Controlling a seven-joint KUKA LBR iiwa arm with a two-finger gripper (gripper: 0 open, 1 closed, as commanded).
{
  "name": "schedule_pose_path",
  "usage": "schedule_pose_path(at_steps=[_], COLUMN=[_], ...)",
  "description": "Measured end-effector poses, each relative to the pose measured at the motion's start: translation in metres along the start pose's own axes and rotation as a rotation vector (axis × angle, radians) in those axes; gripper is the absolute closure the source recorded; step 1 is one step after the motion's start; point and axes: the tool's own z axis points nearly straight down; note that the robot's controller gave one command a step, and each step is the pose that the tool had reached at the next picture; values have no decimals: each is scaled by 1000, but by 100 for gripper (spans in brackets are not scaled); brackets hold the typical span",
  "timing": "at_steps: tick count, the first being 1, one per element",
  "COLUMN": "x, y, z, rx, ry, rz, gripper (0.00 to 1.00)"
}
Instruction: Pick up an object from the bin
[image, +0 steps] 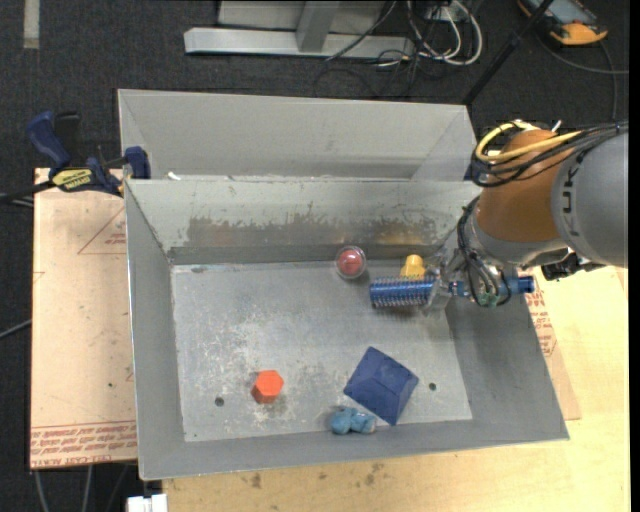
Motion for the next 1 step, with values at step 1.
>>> schedule_pose_path(at_steps=[1], x=[-4], y=[1], z=[-71], rx=[5], ry=[23], rz=[-2], gripper=[100])
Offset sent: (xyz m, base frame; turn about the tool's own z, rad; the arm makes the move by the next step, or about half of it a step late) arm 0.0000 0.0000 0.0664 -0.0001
